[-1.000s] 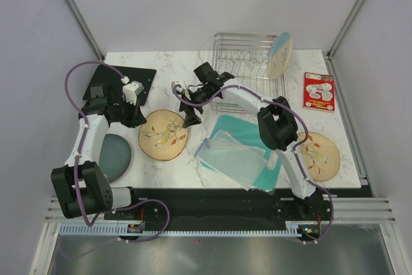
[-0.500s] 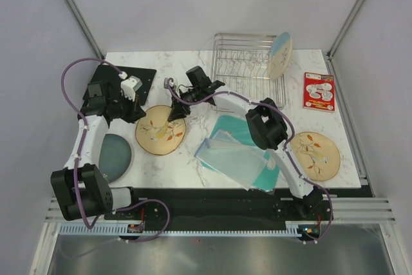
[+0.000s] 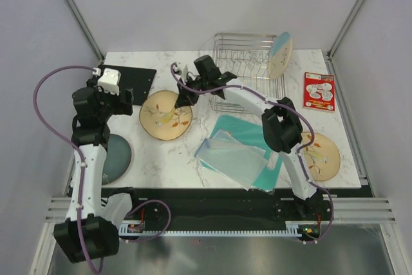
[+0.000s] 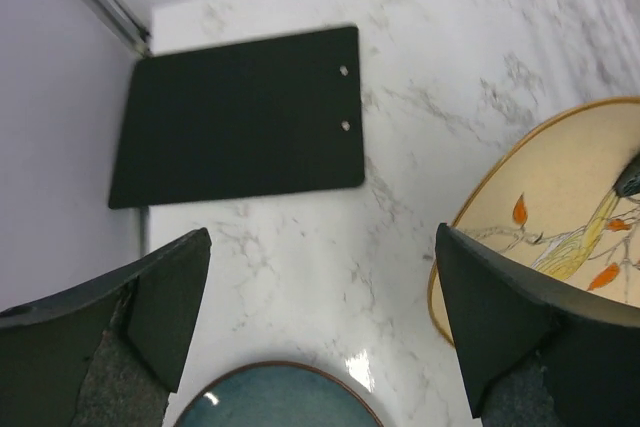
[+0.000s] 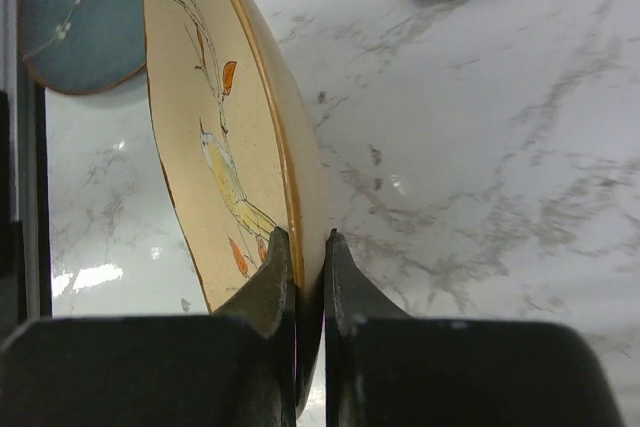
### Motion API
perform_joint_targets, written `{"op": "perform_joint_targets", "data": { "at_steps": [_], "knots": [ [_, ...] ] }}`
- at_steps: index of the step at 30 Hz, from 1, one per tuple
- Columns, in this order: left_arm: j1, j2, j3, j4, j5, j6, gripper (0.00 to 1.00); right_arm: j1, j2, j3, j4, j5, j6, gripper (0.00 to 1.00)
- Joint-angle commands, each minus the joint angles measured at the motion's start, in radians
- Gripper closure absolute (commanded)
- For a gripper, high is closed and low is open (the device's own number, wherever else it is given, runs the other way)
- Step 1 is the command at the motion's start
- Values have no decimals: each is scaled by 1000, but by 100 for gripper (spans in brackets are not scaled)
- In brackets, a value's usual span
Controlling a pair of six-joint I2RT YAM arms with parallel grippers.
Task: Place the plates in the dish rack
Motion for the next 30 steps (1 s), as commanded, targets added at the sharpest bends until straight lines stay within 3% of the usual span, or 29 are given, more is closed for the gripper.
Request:
{"op": "perform_joint_targets", "data": {
  "at_steps": [1,7,8,10,11,15,18,21,26,30],
  "knots": [
    [2,-113,-82,234,-76,-132,0,-62,-294,70,153,210,161,100],
    [-3,-32,-102,285,39,-267,0,-73,-470,-32,389,755,247,100],
    [-5,-17,-96,285,29,-285,0,-62,-486,-49,412,967,238,100],
    [-12,23,-88,314,-2,-307,0,-54,-487,-48,463,1124,188,100],
    [-14,32,-89,320,-10,-337,0,-48,-492,-71,495,1295,172,100],
    [-34,61,-105,352,-63,-377,0,-48,-512,-177,755,1497,-19,100],
    [-44,72,-129,363,-68,-382,0,-54,-464,-146,830,1716,-147,100],
    [-51,72,-143,369,-71,-380,0,-74,-409,-53,735,1800,-155,100],
    [-54,68,-172,389,-67,-385,0,-120,-372,24,617,1809,-122,100],
    [-57,68,-195,397,-51,-402,0,-164,-316,159,357,1805,-72,100]
  ]
}}
